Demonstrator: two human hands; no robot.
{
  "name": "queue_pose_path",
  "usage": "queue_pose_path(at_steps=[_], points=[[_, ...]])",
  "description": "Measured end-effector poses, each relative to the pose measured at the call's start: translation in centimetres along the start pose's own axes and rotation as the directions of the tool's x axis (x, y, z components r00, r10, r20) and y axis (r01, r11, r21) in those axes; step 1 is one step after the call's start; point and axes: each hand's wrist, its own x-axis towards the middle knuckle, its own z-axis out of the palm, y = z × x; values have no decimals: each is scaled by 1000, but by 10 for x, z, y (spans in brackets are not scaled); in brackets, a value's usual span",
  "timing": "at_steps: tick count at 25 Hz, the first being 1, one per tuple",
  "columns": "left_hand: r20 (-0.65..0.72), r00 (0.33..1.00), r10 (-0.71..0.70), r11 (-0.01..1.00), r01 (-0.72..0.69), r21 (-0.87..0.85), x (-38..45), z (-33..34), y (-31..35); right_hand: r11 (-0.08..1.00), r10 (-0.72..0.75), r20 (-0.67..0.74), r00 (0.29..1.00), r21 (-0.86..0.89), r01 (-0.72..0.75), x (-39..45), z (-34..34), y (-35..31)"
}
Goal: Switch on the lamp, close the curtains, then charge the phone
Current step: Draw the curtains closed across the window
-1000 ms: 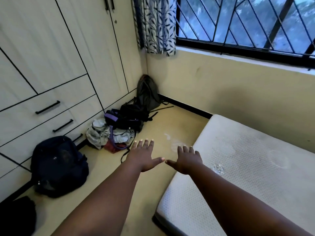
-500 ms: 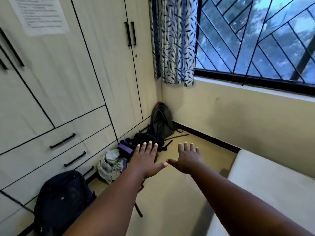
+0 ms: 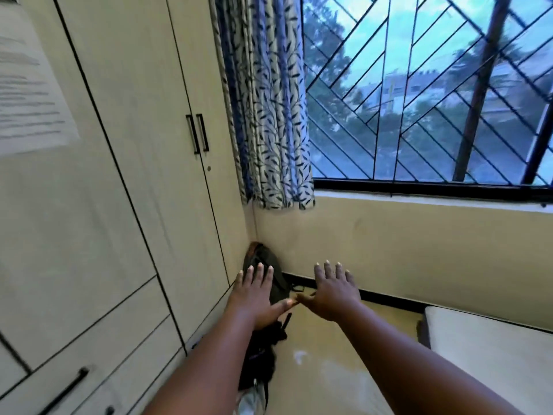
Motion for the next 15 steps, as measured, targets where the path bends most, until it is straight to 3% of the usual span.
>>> queue_pose_path(at_steps=[10,15], points=[[-182,981,72,994,-85,-65,149,-56,-16,997,62,-175,983,-26,-67,135,-59,-3],[-341,940,30,997,-51,-54,269,-116,-14,996,-42,-316,948,-93,13,252,-119,23]])
